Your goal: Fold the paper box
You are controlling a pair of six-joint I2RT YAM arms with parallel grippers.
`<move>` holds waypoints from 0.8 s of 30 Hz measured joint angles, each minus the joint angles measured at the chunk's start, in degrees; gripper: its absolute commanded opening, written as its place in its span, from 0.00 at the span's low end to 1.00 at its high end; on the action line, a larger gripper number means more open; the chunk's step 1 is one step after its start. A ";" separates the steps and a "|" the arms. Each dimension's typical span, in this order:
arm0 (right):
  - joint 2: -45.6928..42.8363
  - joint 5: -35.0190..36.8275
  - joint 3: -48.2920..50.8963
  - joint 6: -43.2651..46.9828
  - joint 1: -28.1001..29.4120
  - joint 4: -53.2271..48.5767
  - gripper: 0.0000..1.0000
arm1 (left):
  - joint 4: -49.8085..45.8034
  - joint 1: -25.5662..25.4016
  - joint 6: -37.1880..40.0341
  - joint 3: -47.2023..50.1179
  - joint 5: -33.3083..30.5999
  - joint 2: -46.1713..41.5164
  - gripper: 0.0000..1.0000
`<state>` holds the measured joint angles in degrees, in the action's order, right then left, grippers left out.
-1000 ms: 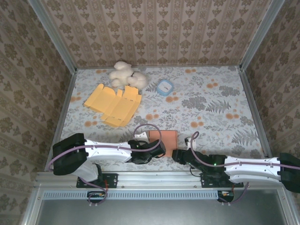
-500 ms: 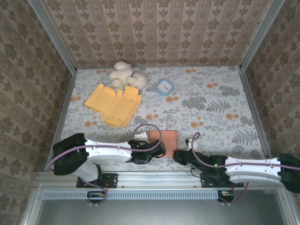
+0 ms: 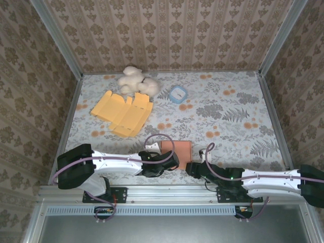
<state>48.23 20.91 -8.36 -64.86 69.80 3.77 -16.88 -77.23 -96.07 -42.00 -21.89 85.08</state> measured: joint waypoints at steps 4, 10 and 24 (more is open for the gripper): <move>0.98 0.04 -0.02 0.11 0.00 0.46 0.39 | 0.00 0.00 0.00 0.00 0.00 0.00 0.76; 2.16 0.33 -0.02 0.17 0.00 1.68 0.37 | -0.04 0.00 0.00 0.00 -0.24 0.00 0.76; 2.54 3.41 0.02 0.17 0.00 1.84 0.34 | 0.44 0.00 -0.39 0.04 -0.42 0.11 0.76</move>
<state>50.76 24.32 -8.34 -64.69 69.80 5.61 -16.45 -77.23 -96.47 -41.95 -22.31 85.19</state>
